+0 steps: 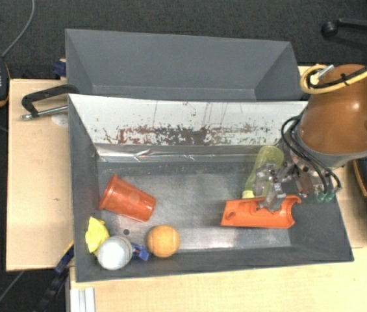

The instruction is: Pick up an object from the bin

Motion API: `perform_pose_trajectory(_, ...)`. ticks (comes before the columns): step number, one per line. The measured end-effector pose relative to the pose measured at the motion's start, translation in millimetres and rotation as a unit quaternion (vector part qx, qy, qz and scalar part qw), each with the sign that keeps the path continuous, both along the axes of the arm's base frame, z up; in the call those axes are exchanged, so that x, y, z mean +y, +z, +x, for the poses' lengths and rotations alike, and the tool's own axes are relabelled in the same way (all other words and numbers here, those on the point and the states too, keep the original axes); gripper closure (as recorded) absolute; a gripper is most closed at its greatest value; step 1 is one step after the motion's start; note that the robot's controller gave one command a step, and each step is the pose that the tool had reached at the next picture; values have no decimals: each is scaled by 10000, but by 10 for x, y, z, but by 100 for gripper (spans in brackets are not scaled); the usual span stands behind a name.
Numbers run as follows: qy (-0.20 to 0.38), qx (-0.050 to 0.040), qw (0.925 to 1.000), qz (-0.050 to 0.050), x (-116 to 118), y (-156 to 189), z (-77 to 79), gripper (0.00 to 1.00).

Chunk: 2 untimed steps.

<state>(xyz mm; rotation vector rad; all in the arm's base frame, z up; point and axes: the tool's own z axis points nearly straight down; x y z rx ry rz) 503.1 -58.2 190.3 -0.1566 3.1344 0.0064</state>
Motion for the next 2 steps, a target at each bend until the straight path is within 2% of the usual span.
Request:
perform_pose_trajectory(1, -1, 1, 10000, 1, 0, 0, -1, 100)
perform_pose_trajectory(2, -25, 18, 10000, 5, -17, 467, 6, 100)
